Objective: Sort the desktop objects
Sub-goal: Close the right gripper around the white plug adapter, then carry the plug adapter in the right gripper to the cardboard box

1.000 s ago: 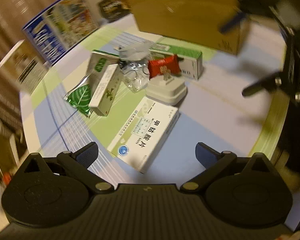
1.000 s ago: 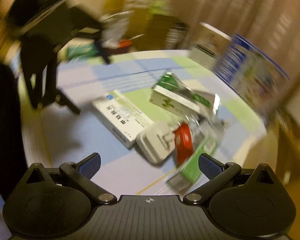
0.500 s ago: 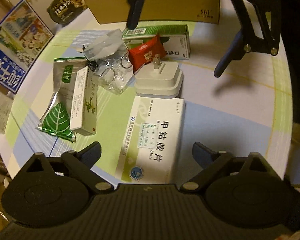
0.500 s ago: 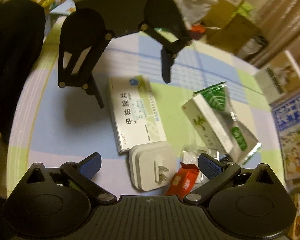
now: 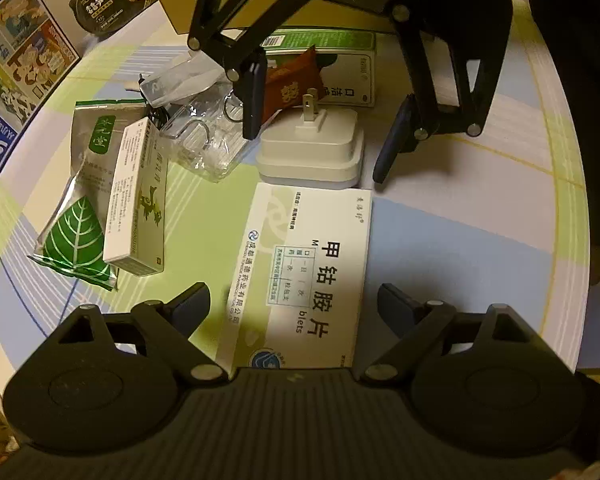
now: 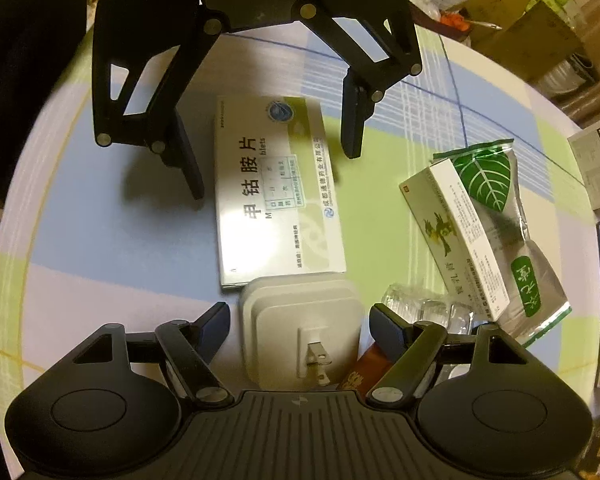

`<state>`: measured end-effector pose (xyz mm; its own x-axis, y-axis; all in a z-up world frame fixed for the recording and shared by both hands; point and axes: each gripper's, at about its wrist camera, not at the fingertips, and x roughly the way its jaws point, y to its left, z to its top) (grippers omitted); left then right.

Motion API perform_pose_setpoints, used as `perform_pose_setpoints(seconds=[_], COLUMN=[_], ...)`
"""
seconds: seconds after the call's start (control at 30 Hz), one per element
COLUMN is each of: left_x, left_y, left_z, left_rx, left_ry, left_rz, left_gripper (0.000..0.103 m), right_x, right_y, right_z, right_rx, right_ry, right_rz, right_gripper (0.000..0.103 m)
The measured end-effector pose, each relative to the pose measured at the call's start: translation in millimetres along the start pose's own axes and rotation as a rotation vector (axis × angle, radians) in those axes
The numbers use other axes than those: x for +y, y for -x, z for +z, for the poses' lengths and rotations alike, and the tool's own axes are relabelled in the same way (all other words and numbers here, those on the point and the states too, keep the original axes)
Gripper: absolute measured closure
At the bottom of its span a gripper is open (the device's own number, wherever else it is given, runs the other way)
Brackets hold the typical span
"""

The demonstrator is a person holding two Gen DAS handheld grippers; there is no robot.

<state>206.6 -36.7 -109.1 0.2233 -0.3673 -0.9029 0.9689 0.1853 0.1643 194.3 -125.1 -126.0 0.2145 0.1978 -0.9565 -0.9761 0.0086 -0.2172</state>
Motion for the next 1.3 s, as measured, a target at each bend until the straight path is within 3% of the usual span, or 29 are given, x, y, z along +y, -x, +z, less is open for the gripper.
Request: perform_pose_setpoints(seconds=[0.13, 0.33, 0.53, 0.73, 0.97, 1.1, 1.23, 1.3], left_x=[5, 10, 6, -11, -45, -71, -94, -100], left_y=[-4, -6, -4, 6, 13, 12, 10, 14], left_z=[1, 3, 5, 9, 19, 27, 34, 36], left_rx=[-0.011, -0.01, 0.025, 0.062, 0.08, 0.06, 0.035, 0.008], left_ry=[0.015, 0.061, 0.145, 0.203, 0.287, 0.336, 0.383, 0.409], left_rz=[-0.018, -0.034, -0.006, 0.007, 0.02, 0.028, 0.05, 0.064], left_gripper=[0.019, 0.028, 0.03, 0.034, 0.034, 0.034, 0.035, 0.034], right_x=[-5, 0, 23, 54, 73, 87, 109, 117], right_y=[-6, -5, 13, 35, 45, 54, 64, 67], right_z=[3, 5, 6, -7, -46, -66, -86, -95], right_rx=[0.017, 0.034, 0.031, 0.018, 0.06, -0.021, -0.095, -0.152], right_ry=[-0.017, -0.041, -0.109, -0.349, -0.698, -0.834, -0.903, -0.946], right_rz=[0.016, 0.004, -0.03, 0.0, -0.034, -0.059, -0.116, -0.13], right_gripper=[0.04, 0.041, 0.041, 0.041, 0.041, 0.039, 0.025, 0.023])
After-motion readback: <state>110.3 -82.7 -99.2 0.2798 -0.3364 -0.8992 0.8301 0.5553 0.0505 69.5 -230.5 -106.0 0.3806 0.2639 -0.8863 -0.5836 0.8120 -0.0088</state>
